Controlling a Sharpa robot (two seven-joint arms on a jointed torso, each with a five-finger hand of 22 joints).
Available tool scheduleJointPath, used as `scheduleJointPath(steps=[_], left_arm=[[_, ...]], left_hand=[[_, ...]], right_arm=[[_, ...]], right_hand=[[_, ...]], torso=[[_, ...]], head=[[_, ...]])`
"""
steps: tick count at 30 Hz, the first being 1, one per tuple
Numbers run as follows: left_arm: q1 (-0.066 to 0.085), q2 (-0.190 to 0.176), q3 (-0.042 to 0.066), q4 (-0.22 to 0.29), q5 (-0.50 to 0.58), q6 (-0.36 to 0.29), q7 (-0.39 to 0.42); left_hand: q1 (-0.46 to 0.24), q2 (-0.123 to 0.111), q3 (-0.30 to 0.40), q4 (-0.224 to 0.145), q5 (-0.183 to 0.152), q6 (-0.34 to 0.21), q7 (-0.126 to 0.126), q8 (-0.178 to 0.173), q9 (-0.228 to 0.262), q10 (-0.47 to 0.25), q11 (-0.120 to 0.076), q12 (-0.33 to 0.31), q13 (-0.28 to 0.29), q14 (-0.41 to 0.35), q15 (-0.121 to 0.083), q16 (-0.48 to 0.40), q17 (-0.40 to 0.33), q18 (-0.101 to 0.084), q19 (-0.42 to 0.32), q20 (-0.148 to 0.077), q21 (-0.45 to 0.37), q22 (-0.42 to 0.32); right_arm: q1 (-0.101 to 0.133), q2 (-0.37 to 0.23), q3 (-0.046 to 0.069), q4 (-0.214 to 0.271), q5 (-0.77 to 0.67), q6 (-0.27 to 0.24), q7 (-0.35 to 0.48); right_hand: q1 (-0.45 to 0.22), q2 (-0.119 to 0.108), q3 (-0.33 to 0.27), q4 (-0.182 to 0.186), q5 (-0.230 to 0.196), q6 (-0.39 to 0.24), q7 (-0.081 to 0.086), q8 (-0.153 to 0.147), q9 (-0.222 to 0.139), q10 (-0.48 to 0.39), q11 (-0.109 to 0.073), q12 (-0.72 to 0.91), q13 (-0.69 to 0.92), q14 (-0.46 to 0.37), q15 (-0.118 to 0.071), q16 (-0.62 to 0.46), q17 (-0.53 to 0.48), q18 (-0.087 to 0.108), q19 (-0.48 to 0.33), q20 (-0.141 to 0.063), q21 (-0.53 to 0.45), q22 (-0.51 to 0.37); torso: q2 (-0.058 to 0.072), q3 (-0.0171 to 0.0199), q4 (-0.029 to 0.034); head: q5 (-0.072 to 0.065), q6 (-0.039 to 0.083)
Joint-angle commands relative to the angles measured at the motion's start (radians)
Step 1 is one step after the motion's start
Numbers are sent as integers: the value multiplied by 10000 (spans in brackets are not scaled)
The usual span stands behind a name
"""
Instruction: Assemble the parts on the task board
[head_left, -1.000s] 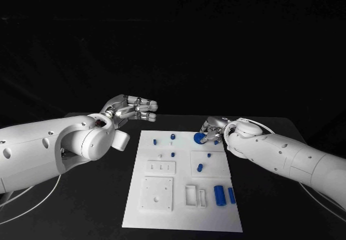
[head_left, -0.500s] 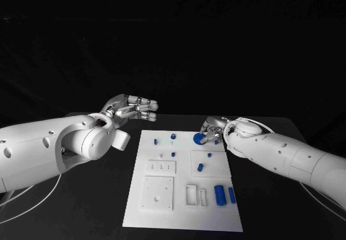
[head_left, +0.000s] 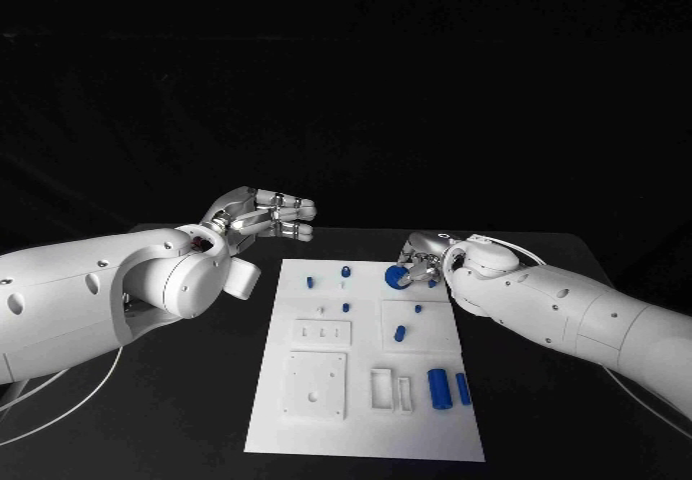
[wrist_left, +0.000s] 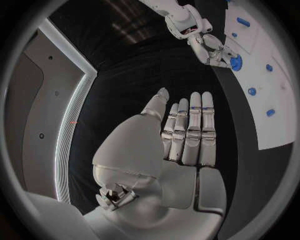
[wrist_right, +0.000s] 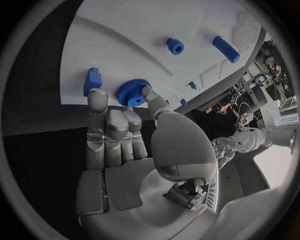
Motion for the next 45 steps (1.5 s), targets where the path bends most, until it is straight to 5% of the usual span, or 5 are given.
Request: scheduleJointPath(steps=[1,12,22,33,45], left_arm=[[8,35,7,-8,-37,138,67],[8,12,5,-57,-40,113,75],[9,-16,5,-102,-84,82,89],[-4,80,-2,-278,-96,88,102],[-8,104,-3,-330,-97,82,97]], left_hand=[[-40,17,-57,-6,-17,-55,-42,-38,-8,-19,-17,-5,12,52,17,-48,16,15,46,3,-41,-9],[-43,38,-51,-4,-16,-48,-44,-35,-7,-13,-21,-3,13,53,15,-47,16,16,50,1,-36,-15],[-43,38,-51,-4,-16,-48,-44,-35,-7,-13,-21,-3,13,53,15,-47,16,16,50,1,-36,-15],[-43,38,-51,-4,-16,-48,-44,-35,-7,-13,-21,-3,13,53,15,-47,16,16,50,1,-36,-15],[-43,38,-51,-4,-16,-48,-44,-35,-7,-13,-21,-3,13,53,15,-47,16,16,50,1,-36,-15]], right_arm=[[-83,-5,-58,79,-555,-110,-222],[-98,-211,-66,857,-914,-978,-520],[-67,-685,28,2346,-1446,-1677,-979],[-61,-663,55,3713,-2006,-1886,-1300],[-179,-207,-104,4219,-2213,-1558,-1447]], right_hand=[[30,64,359,-19,-83,461,-70,69,55,73,-52,52,26,47,-38,38,17,-44,396,-63,69,373],[-113,-101,958,93,-84,844,-176,69,59,178,-110,70,81,58,-87,71,23,-114,414,-123,377,440],[-19,-400,1363,414,-336,879,-183,72,58,233,-118,43,106,54,-98,95,12,-120,422,-137,544,457],[74,-687,1682,853,-571,852,-182,70,56,252,-111,-2,104,54,-91,87,-34,-119,415,-129,581,449],[72,-733,1690,970,-622,756,-157,73,54,225,-99,-61,60,46,-79,29,-105,-125,418,-118,649,460]], torso=[[-5,-1,9],[-8,-2,9],[-25,-7,-26],[-9,-11,6],[1,-13,5]], head=[[15,5],[131,16],[316,14],[490,-3],[588,-26]])
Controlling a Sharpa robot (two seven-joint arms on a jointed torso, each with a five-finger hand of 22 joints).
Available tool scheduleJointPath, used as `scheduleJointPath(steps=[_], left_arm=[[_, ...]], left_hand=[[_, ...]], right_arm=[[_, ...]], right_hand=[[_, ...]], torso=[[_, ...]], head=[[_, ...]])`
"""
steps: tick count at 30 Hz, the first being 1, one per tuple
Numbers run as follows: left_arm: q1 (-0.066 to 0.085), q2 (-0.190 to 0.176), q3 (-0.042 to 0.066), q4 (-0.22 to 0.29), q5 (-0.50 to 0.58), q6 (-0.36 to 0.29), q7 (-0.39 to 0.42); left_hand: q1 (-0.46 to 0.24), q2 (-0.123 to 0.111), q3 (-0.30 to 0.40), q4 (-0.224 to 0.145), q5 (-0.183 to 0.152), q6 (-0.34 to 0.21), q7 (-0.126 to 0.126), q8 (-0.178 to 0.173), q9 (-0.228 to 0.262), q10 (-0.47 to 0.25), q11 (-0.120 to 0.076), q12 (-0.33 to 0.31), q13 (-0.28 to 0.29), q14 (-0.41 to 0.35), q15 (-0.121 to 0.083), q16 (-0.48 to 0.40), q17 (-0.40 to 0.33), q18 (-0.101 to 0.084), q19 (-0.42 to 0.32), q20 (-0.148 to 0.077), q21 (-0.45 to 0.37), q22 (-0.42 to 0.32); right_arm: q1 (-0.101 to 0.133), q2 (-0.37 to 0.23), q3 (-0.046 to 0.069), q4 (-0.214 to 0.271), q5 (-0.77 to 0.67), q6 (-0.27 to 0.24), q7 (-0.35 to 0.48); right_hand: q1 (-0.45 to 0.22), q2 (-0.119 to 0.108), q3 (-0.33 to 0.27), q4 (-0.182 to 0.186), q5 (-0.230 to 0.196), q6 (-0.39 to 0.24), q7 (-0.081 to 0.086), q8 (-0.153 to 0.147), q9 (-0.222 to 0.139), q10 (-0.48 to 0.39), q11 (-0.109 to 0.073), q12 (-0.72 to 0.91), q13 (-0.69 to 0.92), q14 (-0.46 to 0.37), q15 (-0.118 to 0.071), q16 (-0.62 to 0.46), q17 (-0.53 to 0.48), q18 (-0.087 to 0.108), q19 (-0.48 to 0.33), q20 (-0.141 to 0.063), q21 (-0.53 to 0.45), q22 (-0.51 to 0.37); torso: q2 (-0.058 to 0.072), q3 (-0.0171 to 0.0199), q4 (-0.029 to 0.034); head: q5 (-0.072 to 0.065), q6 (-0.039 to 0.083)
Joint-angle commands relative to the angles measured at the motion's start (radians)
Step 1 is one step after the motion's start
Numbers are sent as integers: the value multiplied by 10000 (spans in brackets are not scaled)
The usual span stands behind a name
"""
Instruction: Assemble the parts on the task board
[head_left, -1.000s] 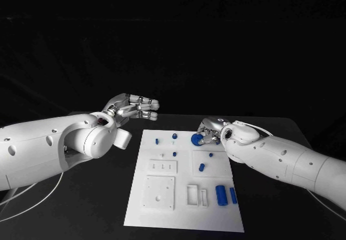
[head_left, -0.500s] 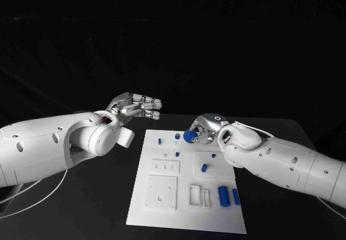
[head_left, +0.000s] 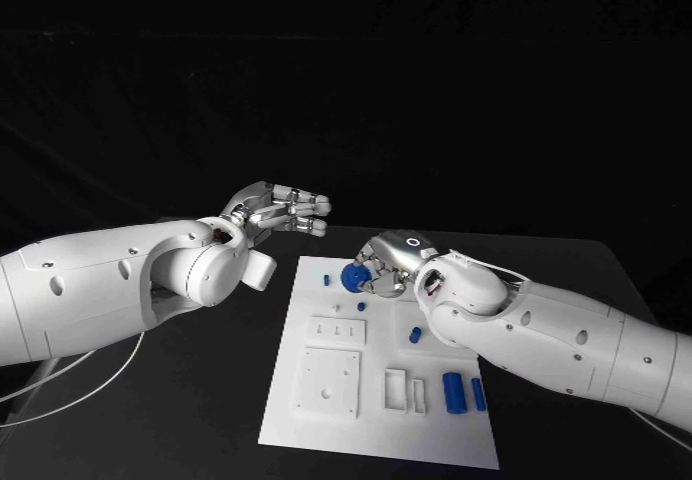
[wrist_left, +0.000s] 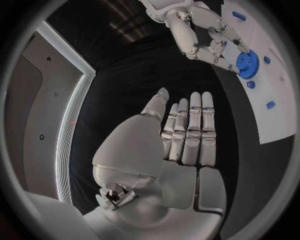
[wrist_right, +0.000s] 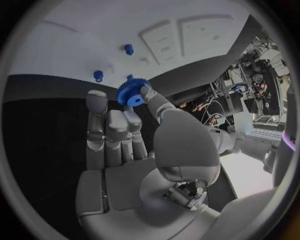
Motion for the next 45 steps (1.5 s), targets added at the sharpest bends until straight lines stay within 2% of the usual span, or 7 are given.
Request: scheduleJointPath(steps=[1,6,10,12,24,35,45], left_arm=[[4,38,6,4,-39,84,91],[4,79,6,-13,-39,101,94],[3,101,6,-31,-39,107,95],[3,104,5,-38,-39,107,95],[0,136,5,-81,-39,113,98],[-4,185,4,-117,-41,125,99],[-12,259,4,-162,-99,158,101]], left_hand=[[-43,38,-52,-4,-16,-48,-44,-35,-7,-14,-21,-3,13,53,14,-47,16,15,50,1,-36,-10],[-43,38,-52,-4,-16,-48,-44,-35,-7,-14,-21,-3,13,53,14,-47,16,15,50,1,-36,-10],[-46,39,-45,-37,-11,-41,-45,-37,-8,-10,-23,-3,13,52,14,-50,15,15,40,0,-18,-27],[-46,39,-45,-37,-11,-41,-45,-37,-8,-10,-23,-3,13,52,14,-50,15,15,40,0,-18,-27],[-46,39,-45,-37,-11,-41,-45,-37,-8,-10,-23,-3,13,52,14,-50,15,15,40,0,-18,-27],[-46,39,-45,-37,-11,-41,-45,-37,-8,-10,-23,-3,13,52,14,-50,15,15,40,0,-18,-27],[-46,39,-45,-37,-11,-41,-45,-37,-8,-10,-23,-3,13,52,14,-50,15,15,40,0,-18,-27]], right_arm=[[-34,149,-57,28,-370,183,-179],[-107,411,-195,-106,-477,256,-215],[-149,551,-257,-198,-555,253,-265],[-163,600,-274,-228,-607,197,-324],[-182,735,-296,-501,-824,-47,-776],[-182,984,-296,-1134,-988,-161,-1187],[-232,1340,-295,-1886,-1209,-414,-1364]], right_hand=[[-10,-65,-9,66,-32,705,-138,32,53,44,6,-46,-9,5,-38,-7,-8,-126,418,-46,30,463],[14,-82,-4,85,-5,707,-138,30,53,43,7,-43,-7,7,-36,-14,-22,-125,419,-43,37,466],[23,-88,3,98,-8,702,-137,28,52,30,8,-62,-22,6,-36,-21,-34,-122,418,-43,28,463],[23,-88,3,98,-8,702,-137,28,52,30,8,-62,-22,6,-36,-21,-34,-122,418,-43,28,463],[65,-182,153,184,-145,720,-139,26,52,46,8,-60,-38,6,-35,-17,-61,-124,429,-40,66,467],[87,-289,357,274,-260,719,-137,28,53,50,10,-69,-56,6,-30,-13,-82,-126,426,-37,108,474],[96,-359,494,317,-296,707,-131,30,53,55,15,-78,-72,5,-24,-31,-124,-125,428,-31,122,473]], torso=[[10,7,2],[13,-3,39],[15,12,23],[20,7,26],[11,3,-3],[18,8,11],[47,11,78]], head=[[10,-4],[38,-14],[76,-11],[75,-2],[85,35],[50,48],[49,50]])
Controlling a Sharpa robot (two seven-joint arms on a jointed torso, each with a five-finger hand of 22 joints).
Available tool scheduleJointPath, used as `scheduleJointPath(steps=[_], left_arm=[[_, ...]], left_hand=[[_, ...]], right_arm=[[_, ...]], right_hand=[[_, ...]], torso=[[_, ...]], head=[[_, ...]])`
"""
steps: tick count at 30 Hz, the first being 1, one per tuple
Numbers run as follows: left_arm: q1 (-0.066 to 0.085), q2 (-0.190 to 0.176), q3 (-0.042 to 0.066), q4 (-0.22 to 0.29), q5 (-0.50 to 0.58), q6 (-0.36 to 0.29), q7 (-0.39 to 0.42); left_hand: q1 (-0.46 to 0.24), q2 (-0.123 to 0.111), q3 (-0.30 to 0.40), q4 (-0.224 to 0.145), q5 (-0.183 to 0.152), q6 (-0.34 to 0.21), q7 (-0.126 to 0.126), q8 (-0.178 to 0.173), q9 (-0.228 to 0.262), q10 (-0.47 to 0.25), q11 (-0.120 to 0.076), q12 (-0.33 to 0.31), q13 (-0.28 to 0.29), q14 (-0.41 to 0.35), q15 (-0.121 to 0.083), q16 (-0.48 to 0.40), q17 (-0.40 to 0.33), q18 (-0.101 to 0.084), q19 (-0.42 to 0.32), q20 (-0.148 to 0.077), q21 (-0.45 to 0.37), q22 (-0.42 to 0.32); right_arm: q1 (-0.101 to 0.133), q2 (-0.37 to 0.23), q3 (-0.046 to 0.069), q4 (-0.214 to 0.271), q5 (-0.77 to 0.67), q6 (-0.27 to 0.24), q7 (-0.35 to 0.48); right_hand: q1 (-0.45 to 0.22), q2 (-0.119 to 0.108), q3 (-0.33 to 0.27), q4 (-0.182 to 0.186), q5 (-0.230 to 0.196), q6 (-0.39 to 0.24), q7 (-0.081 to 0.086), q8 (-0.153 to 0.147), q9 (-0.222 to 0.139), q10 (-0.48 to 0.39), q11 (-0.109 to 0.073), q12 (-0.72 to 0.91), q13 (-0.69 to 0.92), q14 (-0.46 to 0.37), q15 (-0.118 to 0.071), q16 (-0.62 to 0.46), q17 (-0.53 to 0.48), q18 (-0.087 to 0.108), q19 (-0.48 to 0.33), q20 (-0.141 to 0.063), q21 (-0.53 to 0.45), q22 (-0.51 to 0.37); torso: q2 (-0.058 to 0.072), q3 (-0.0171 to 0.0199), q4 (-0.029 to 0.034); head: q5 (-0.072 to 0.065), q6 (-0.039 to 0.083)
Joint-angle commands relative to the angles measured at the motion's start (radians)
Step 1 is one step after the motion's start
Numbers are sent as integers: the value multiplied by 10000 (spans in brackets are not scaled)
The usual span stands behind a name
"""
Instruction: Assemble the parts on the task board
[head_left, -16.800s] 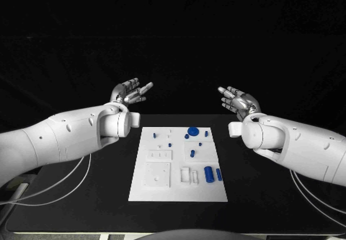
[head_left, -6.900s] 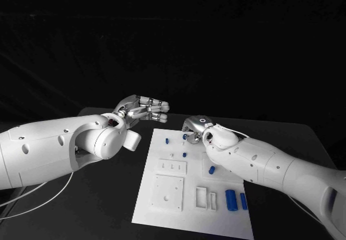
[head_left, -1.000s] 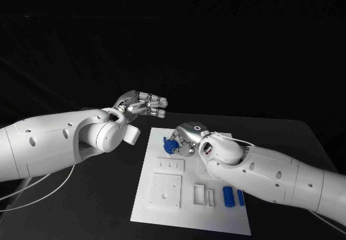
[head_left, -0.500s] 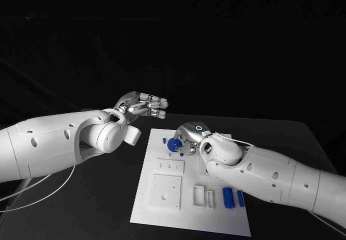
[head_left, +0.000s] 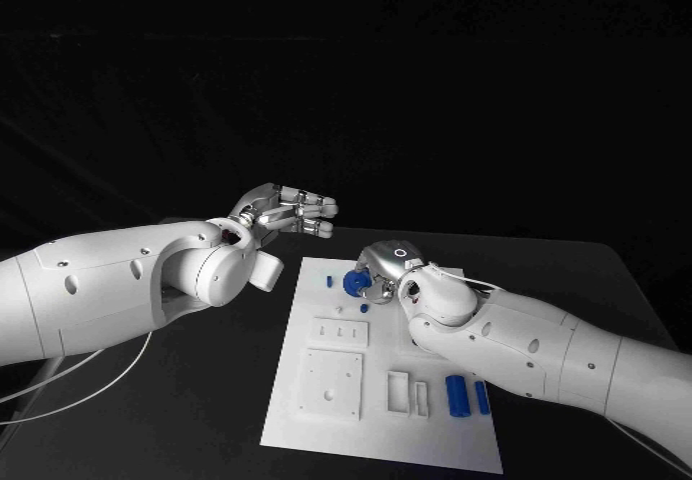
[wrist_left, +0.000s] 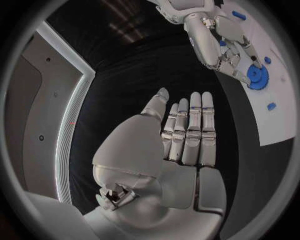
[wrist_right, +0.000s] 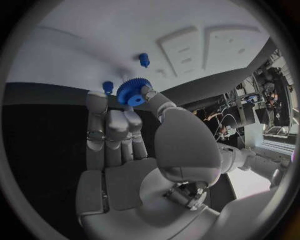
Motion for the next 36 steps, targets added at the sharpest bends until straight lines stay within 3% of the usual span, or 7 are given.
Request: scheduleJointPath(steps=[1,3,8,30,36], left_arm=[[-3,34,7,-10,-91,153,100],[-5,39,7,-19,-103,155,101],[-10,55,7,-41,-115,162,103],[-41,110,7,-86,-125,191,94],[-42,117,7,-92,-128,195,81]], left_hand=[[-46,39,-45,-37,-12,-41,-45,-37,-8,-10,-23,-3,13,51,15,-50,15,16,40,0,-18,-10],[-46,39,-45,-37,-12,-41,-45,-37,-8,-10,-23,-3,13,51,15,-50,15,16,40,0,-18,-10],[-46,39,-45,-37,-12,-41,-45,-37,-8,-10,-23,-3,13,51,15,-50,15,16,40,0,-18,-10],[-74,61,-45,-43,-14,-46,-44,-36,-8,-16,-20,-4,13,47,16,-52,15,15,37,2,-4,-29],[-74,61,-45,-43,-14,-46,-44,-36,-8,-16,-20,-4,13,47,16,-52,15,15,37,2,-4,-29]], right_arm=[[-24,74,0,-178,-342,-260,-250],[-30,100,0,-258,-365,-302,-276],[-37,157,1,-428,-388,-296,-278],[-110,434,-1,-849,-212,155,-87],[-128,510,-11,-961,-203,136,-149]], right_hand=[[71,-4,67,-9,-31,579,-129,20,48,25,-23,-40,-13,6,-25,-31,-10,-125,430,-32,28,474],[59,-35,131,4,-33,587,-128,21,50,33,-22,-40,-16,6,-24,-28,-17,-126,433,-32,49,480],[60,-46,160,9,-62,593,-130,21,49,39,-20,-40,-18,5,-19,-40,-38,-133,441,-27,155,501],[37,-73,109,35,-44,546,-120,19,48,23,-7,-67,-37,2,-10,-59,-74,-134,430,-18,162,499],[7,-84,41,73,-69,460,-98,14,43,-22,10,-138,-93,-10,10,-121,-144,-136,413,0,86,481]], torso=[[21,-3,39],[29,-11,51],[22,-20,10],[21,-6,15],[14,1,0]], head=[[-12,-11],[-22,3],[19,-5],[42,-107],[-14,-94]])
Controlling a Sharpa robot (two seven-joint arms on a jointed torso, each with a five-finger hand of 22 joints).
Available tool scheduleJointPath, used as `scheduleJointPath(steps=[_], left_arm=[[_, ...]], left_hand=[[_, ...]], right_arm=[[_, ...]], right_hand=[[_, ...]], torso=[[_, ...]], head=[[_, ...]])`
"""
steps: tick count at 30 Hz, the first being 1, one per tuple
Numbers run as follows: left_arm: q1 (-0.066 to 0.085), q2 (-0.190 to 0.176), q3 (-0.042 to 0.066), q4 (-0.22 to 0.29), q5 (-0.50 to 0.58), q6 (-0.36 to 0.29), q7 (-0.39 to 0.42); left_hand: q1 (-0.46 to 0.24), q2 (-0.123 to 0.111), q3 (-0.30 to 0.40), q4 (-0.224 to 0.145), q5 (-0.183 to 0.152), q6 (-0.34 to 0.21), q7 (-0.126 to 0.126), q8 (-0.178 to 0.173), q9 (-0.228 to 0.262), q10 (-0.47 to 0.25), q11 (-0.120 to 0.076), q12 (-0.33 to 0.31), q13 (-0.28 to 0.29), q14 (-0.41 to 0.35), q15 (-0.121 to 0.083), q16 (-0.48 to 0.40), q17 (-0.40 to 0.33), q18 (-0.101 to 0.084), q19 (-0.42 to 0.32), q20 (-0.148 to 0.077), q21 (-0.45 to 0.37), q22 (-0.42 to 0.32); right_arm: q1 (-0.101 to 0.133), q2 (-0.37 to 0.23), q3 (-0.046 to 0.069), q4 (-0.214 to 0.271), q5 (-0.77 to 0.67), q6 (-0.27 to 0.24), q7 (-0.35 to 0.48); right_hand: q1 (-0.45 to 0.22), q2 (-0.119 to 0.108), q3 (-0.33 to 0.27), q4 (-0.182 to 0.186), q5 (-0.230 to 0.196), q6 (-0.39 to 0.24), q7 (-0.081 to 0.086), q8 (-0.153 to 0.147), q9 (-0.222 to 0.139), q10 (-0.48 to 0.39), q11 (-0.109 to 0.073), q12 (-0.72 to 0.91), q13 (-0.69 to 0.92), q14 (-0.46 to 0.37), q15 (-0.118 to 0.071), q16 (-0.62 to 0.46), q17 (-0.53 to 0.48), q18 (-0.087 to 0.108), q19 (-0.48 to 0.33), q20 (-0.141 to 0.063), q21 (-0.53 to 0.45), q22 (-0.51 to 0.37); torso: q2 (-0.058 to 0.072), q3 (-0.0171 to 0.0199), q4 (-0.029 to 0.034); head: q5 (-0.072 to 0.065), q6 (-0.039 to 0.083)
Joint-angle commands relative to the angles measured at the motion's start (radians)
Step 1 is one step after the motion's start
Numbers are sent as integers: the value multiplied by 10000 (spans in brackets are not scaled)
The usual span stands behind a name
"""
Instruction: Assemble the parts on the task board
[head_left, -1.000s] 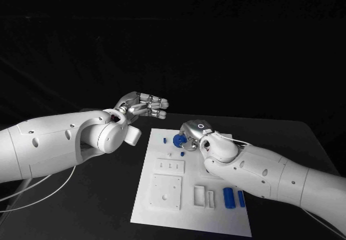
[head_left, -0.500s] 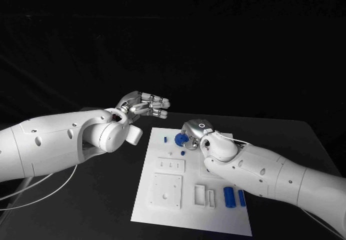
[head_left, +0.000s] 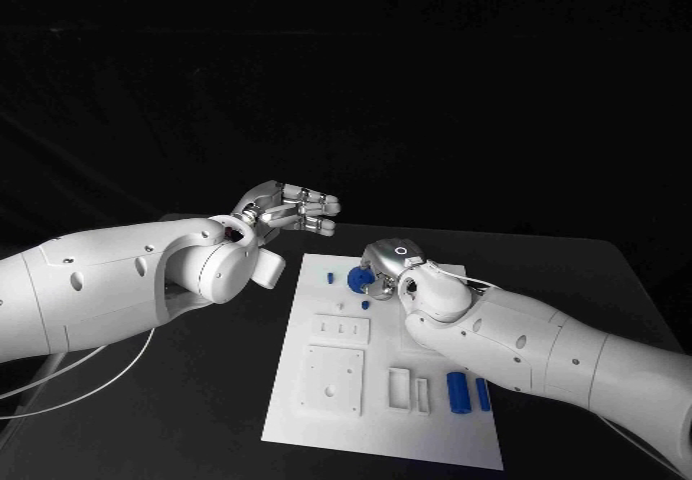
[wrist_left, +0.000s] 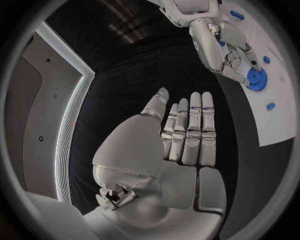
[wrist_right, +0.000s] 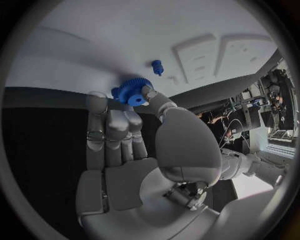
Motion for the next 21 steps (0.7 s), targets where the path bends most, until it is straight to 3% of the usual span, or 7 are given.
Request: scheduleJointPath(steps=[1,8,16,21], left_arm=[[3,30,7,8,-37,152,81],[3,48,7,7,-44,163,80],[3,52,7,-1,-51,167,73],[3,56,7,-10,-62,172,67]], left_hand=[[-74,61,-18,-15,-14,-46,-44,-36,-8,-16,-20,-4,13,47,17,-52,15,15,38,2,-4,-10],[-74,61,-18,-15,-14,-46,-44,-36,-8,-16,-20,-4,13,47,17,-52,15,15,38,2,-4,-10],[-77,55,-28,-27,-19,-60,-39,-37,-9,-40,-12,-4,13,46,20,-51,15,14,33,5,-2,-26],[-59,56,-23,-39,-19,-60,-41,-35,-7,-50,-12,-4,13,43,18,-53,15,17,34,4,-1,-29]], right_arm=[[-14,54,-9,-69,-39,151,6],[-26,134,-21,-180,-23,98,-10],[-30,216,-28,-291,90,11,39],[-31,253,-29,-370,155,32,77]], right_hand=[[94,1,-21,36,-43,360,-74,28,41,-62,-21,-82,-33,-8,13,-79,-32,-136,412,2,-43,474],[96,-31,-18,60,-144,203,-32,31,39,-105,3,-173,-118,-12,29,-122,-77,-124,409,17,-97,459],[90,-173,-86,107,-268,-718,204,30,12,-163,132,-246,-237,-16,113,-164,-124,-38,419,94,-203,434],[93,-189,-210,165,-321,-916,184,29,12,-175,116,-247,-272,-22,111,-175,-141,-22,420,108,-235,430]], torso=[[-10,-2,-12],[0,0,13],[-3,-8,0],[-11,-13,12]], head=[[-33,-6],[-24,-21],[-5,-27],[2,-31]])
